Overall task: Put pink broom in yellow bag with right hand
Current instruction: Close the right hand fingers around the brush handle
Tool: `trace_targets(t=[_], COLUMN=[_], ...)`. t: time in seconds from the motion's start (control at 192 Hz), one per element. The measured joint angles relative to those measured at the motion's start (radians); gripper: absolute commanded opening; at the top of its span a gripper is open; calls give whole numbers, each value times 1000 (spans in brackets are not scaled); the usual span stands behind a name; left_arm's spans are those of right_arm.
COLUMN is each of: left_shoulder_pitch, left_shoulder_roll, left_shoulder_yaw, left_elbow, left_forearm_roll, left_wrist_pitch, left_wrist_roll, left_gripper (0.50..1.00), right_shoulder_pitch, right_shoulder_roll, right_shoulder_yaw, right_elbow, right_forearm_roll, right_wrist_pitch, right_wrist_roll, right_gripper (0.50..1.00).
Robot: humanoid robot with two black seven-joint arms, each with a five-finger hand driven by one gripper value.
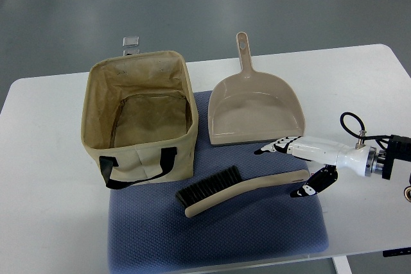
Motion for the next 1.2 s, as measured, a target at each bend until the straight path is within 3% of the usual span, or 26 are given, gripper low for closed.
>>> trace_targets(t=[0.183,0.308,0.6,1.199], left_shoulder_pitch=[0,0,0,0], left_shoulder_roll=[0,0,0,0], left_shoulder_yaw=[0,0,0,0], left_elbow=[0,0,0,0], left_forearm_roll=[0,0,0,0], left_wrist_pitch=[0,0,0,0], left_wrist_roll=[0,0,0,0], left_gripper=[1000,1000,1000,1000], right_shoulder_pitch=[5,17,54,151], right_shoulder_roll=[-1,-1,8,37], right_shoulder_yaw=[-26,-29,-71,-200], right_elbow=[3,16,28,49], right_forearm_roll=[-21,-43,-136,-194], right_wrist_pitch=[-65,-84,-88,-86], right_wrist_roll=[-7,-27,-76,-156], right_gripper=[913,870,813,764])
